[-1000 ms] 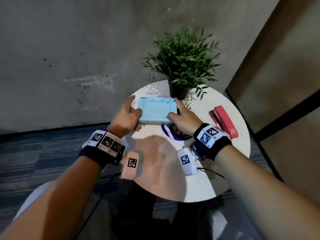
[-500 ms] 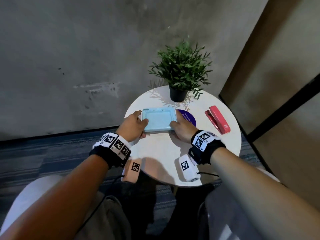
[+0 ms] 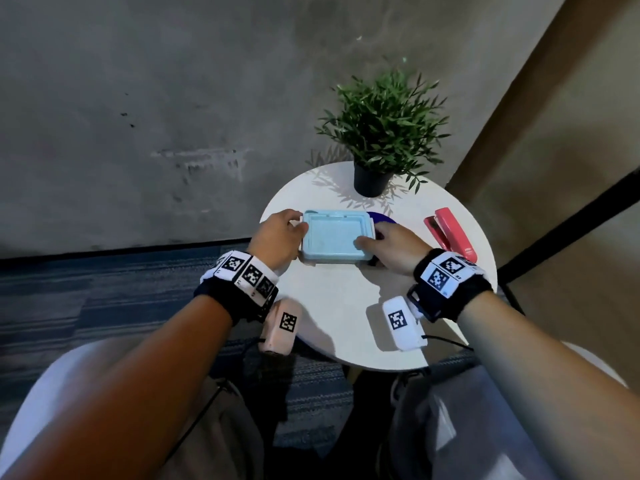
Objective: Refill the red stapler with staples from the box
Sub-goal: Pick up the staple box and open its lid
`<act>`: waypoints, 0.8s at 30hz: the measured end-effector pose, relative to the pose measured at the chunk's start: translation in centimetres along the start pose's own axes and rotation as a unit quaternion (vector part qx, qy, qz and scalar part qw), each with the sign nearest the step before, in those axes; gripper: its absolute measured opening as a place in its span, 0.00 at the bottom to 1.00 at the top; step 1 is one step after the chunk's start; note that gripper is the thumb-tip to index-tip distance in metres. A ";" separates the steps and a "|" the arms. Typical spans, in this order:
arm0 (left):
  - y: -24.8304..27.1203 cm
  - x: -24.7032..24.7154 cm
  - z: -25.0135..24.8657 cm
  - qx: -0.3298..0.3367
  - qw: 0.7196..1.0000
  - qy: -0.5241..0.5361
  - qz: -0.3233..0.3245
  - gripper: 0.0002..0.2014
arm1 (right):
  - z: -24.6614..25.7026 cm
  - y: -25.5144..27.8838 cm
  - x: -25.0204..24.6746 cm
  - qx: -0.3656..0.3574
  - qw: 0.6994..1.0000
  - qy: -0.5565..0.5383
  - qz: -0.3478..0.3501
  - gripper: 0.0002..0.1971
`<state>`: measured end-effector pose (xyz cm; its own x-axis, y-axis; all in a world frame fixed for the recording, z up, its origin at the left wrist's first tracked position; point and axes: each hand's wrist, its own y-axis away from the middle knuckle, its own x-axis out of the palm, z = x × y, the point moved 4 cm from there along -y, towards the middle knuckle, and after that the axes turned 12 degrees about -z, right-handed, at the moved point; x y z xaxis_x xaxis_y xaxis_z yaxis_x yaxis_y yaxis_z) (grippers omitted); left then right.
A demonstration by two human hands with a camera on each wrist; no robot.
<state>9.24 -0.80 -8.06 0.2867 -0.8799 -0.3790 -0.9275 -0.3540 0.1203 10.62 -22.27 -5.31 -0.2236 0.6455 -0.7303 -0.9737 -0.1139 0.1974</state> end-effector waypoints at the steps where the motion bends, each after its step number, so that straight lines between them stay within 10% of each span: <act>1: 0.0 -0.1 -0.6 0.013 0.999 -0.039 0.007 0.16 | 0.0 -0.3 -0.1 -0.003 1.000 -0.003 -0.004 0.15; 10: -1.3 -0.9 -1.3 0.073 0.956 -0.275 0.068 0.15 | -1.2 -1.8 -0.1 -0.016 0.999 -0.042 0.029 0.16; 24: 0.2 0.1 -2.1 0.020 0.978 -0.182 0.100 0.15 | -1.3 -1.7 0.1 0.003 0.997 -0.067 0.034 0.19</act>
<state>9.61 -1.64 -6.15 0.0020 -0.7569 -0.6536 -0.9670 -0.1679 0.1915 12.16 -22.95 -6.57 -0.2811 0.7320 -0.6205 -0.9560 -0.1575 0.2474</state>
